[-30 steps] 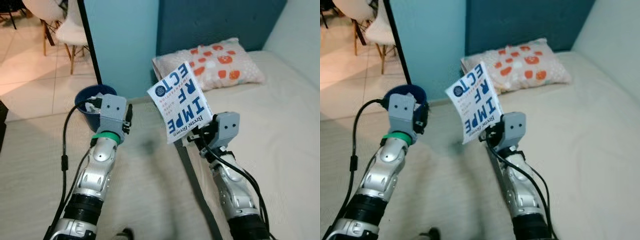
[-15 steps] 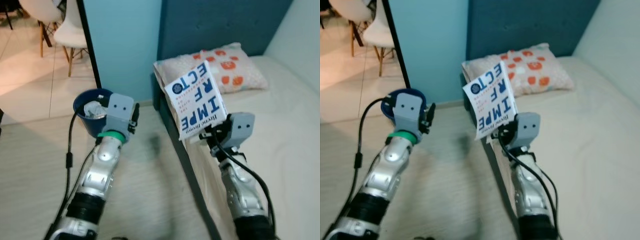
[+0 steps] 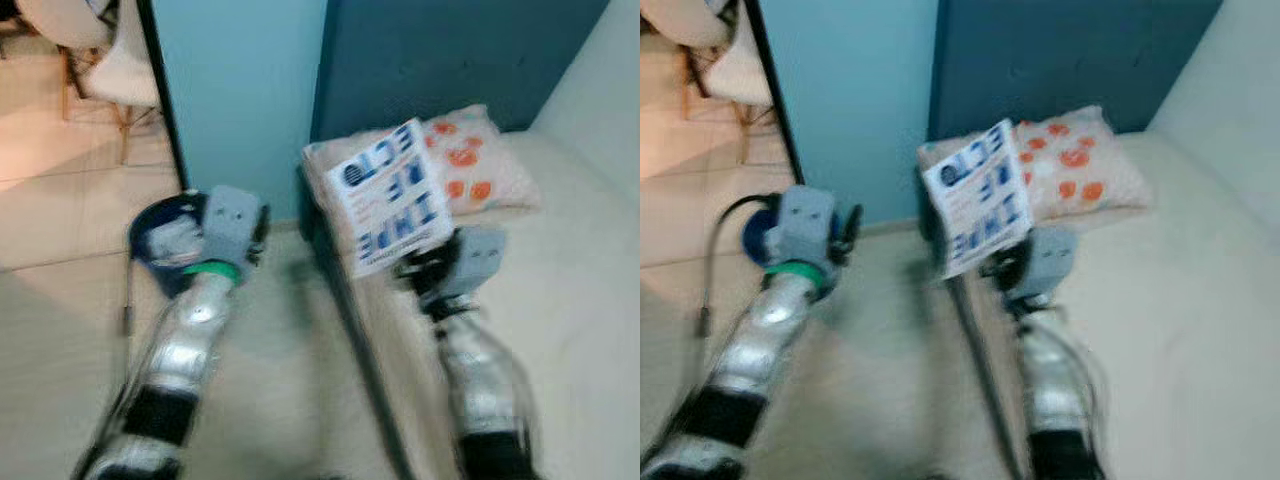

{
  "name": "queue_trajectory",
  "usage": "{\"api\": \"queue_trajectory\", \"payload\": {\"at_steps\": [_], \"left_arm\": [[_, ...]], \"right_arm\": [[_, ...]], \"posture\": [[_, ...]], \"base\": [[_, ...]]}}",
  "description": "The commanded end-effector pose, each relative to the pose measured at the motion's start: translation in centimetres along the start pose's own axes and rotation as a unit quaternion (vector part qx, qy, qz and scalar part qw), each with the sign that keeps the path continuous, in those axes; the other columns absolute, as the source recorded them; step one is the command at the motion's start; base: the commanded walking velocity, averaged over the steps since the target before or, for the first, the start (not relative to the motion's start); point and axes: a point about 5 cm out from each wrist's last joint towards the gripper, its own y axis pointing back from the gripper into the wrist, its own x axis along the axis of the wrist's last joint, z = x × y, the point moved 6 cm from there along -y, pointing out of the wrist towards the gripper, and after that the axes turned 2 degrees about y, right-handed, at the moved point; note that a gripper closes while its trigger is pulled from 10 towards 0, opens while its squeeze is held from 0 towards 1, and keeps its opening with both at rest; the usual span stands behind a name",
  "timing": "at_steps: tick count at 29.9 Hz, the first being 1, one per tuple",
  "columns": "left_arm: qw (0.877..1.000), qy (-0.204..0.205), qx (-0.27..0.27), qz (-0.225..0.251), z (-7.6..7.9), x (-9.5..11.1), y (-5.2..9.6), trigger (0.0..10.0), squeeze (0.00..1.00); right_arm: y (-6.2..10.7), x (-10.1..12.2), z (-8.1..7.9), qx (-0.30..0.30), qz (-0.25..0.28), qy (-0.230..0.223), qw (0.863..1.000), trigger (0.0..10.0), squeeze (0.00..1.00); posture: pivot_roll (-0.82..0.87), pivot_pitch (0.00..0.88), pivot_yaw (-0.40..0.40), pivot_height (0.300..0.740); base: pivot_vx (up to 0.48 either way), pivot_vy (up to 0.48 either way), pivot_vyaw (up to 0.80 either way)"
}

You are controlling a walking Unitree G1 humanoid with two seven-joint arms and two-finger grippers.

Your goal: Clean up the room

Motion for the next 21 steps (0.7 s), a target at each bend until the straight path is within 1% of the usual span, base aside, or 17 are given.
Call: {"api": "queue_trajectory", "payload": {"at_steps": [1,4,11,21], "left_arm": [[1.000,-0.003,-0.015,0.000,1.07,-0.01,-0.02,10.0,0.00],[1.000,-0.002,-0.016,0.000,1.12,0.01,-0.04,10.0,0.00],[1.000,-0.002,-0.016,0.001,1.17,0.03,-0.05,10.0,0.00],[1.000,-0.001,-0.016,0.001,1.16,-0.01,-0.07,10.0,0.00]], "right_arm": [[0.23,0.59,1.38,-0.019,0.010,0.007,1.000,10.0,0.00],[0.21,0.62,1.45,-0.020,0.010,0.008,1.000,10.0,0.00],[0.19,0.71,1.54,-0.022,0.011,0.013,1.000,10.0,0.00],[0.15,0.67,1.22,-0.017,0.011,0.014,1.000,10.0,0.00]], "posture": [[-0.10,0.018,0.008,0.740],[-0.11,0.018,0.008,0.740],[-0.10,0.024,0.008,0.740],[-0.11,0.026,0.008,0.740]], "base": [[0.465,0.000,-0.78],[0.465,0.000,-0.77],[0.465,0.000,0.00],[0.465,0.000,0.00]]}}
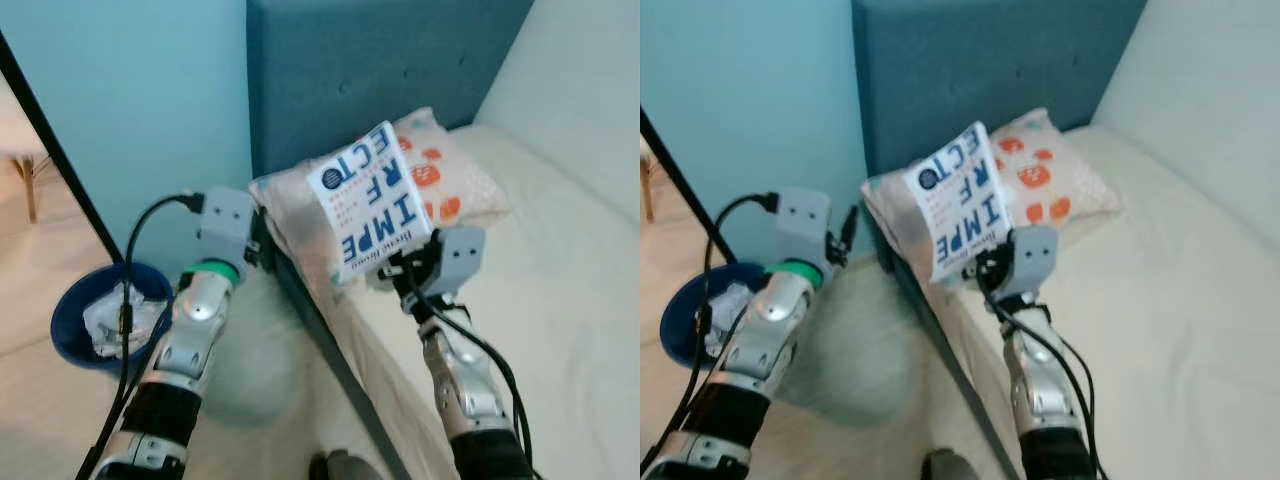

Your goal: Clean up the room

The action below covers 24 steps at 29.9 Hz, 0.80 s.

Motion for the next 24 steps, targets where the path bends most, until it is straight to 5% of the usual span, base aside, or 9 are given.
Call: {"api": "queue_trajectory", "payload": {"at_steps": [1,9,24], "left_arm": [[1.000,-0.005,-0.001,-0.002,0.0,-0.1,0.0,10.0,0.00],[1.000,-0.001,-0.011,-0.006,0.4,-0.2,0.1,10.0,0.00],[0.999,0.013,-0.044,0.003,1.5,0.2,0.2,10.0,0.00]], "right_arm": [[-0.1,0.9,0.1,-0.002,0.019,0.002,1.000,10.0,0.00],[-0.1,0.9,0.2,-0.007,0.019,-0.002,1.000,10.0,0.00],[-0.1,0.7,0.4,-0.011,0.016,-0.005,1.000,10.0,0.00]], "posture": [[-0.11,0.026,0.008,0.740],[-0.10,0.030,0.010,0.740],[-0.10,0.030,0.016,0.740]], "base": [[0.465,0.000,0.00],[0.454,0.000,0.00],[0.000,0.000,-0.78]]}}
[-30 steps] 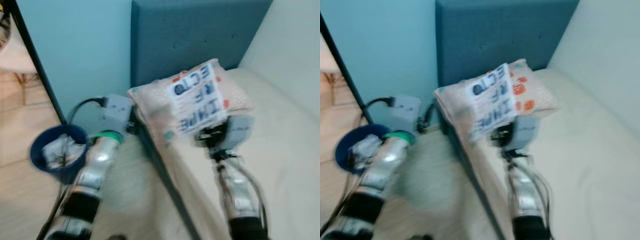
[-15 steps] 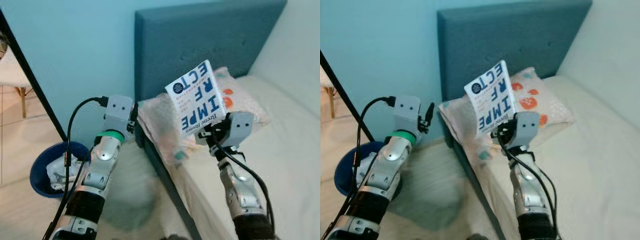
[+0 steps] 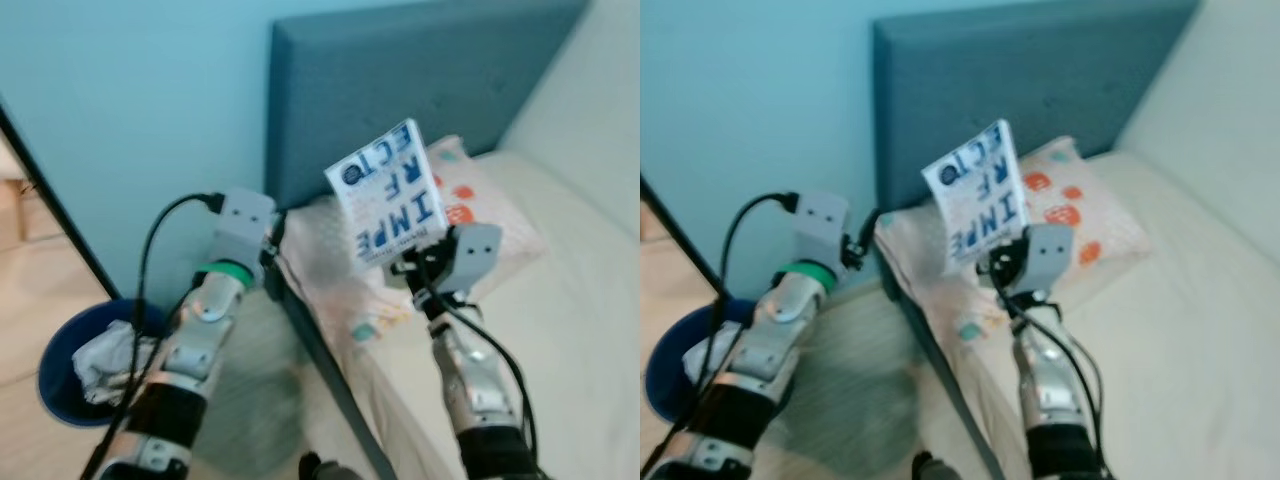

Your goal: Clean up the room

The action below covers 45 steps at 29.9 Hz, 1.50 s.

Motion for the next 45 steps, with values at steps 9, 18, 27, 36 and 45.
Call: {"api": "queue_trajectory", "payload": {"at_steps": [9,18,27,36,45], "left_arm": [[1.000,0.008,-0.017,-0.003,1.0,-0.1,0.0,10.0,0.00],[1.000,0.008,-0.015,-0.002,0.9,-0.1,-0.1,10.0,0.00],[1.000,0.004,-0.008,-0.003,0.6,-0.1,-0.1,10.0,0.00],[1.000,-0.001,0.002,-0.016,0.1,-1.1,0.3,10.0,0.00],[1.000,0.000,0.005,-0.015,0.0,-1.1,0.4,10.0,0.00]], "right_arm": [[0.3,0.6,1.2,-0.019,0.011,0.004,1.000,10.0,0.00],[0.2,0.5,1.2,-0.019,0.011,0.003,1.000,10.0,0.00],[0.2,0.2,0.1,0.007,0.005,-0.016,1.000,10.0,0.00],[0.1,-0.2,-1.9,0.050,-0.002,-0.130,0.990,10.0,0.00],[-0.2,-0.5,0.2,-0.002,-0.005,-0.121,0.993,10.0,0.00]], "posture": [[-0.11,0.029,0.018,0.740],[-0.11,0.027,0.020,0.740],[-0.11,0.025,0.023,0.740],[-0.11,0.024,0.016,0.740],[-0.10,0.016,0.014,0.740]], "base": [[0.000,0.000,-0.78],[0.000,0.000,-0.78],[0.000,0.000,-0.77],[0.000,0.000,-0.16],[0.000,0.000,0.00]]}}
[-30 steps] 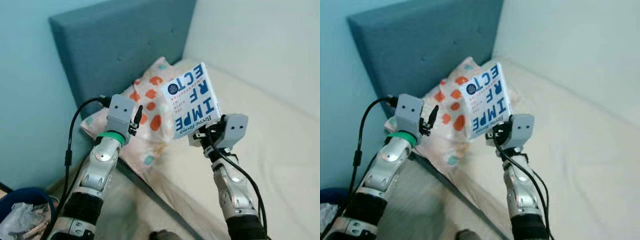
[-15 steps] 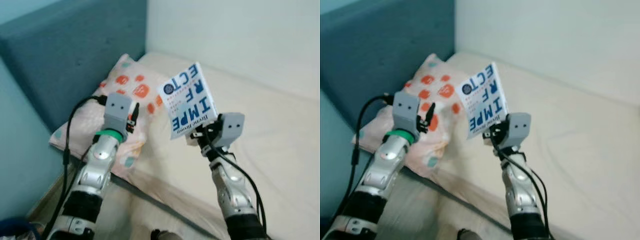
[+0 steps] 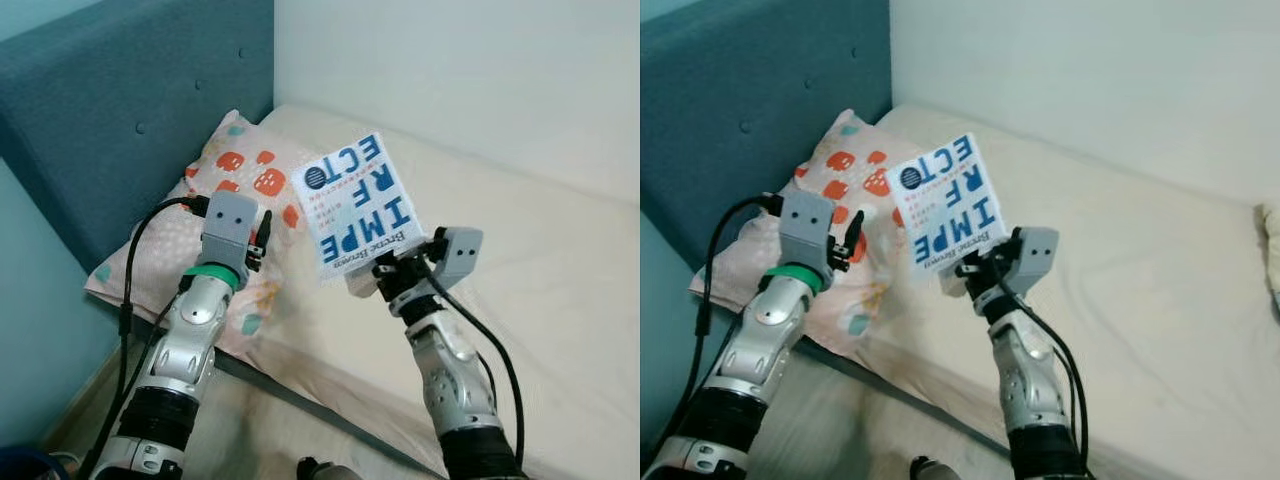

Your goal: Clean up the room

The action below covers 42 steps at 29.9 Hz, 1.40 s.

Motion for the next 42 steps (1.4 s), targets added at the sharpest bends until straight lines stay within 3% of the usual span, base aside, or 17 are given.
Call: {"api": "queue_trajectory", "payload": {"at_steps": [1,22,42], "left_arm": [[1.000,0.001,-0.004,-0.009,0.30,-0.59,0.06,10.0,0.00],[1.000,0.000,-0.002,-0.009,0.21,-0.57,0.04,10.0,0.00],[1.000,-0.001,0.000,-0.011,0.08,-0.65,0.18,10.0,0.00]], "right_arm": [[0.00,0.39,0.55,-0.012,0.011,0.007,1.000,10.0,0.00],[0.22,0.14,0.95,-0.018,0.003,0.005,1.000,10.0,0.00],[0.27,0.10,1.14,-0.022,0.004,0.005,1.000,10.0,0.00]], "posture": [[-0.10,0.016,0.014,0.740],[-0.10,0.024,0.015,0.700],[-0.10,0.036,0.019,0.635]], "base": [[0.000,0.000,0.00],[0.000,0.000,0.00],[0.000,0.000,0.00]]}}
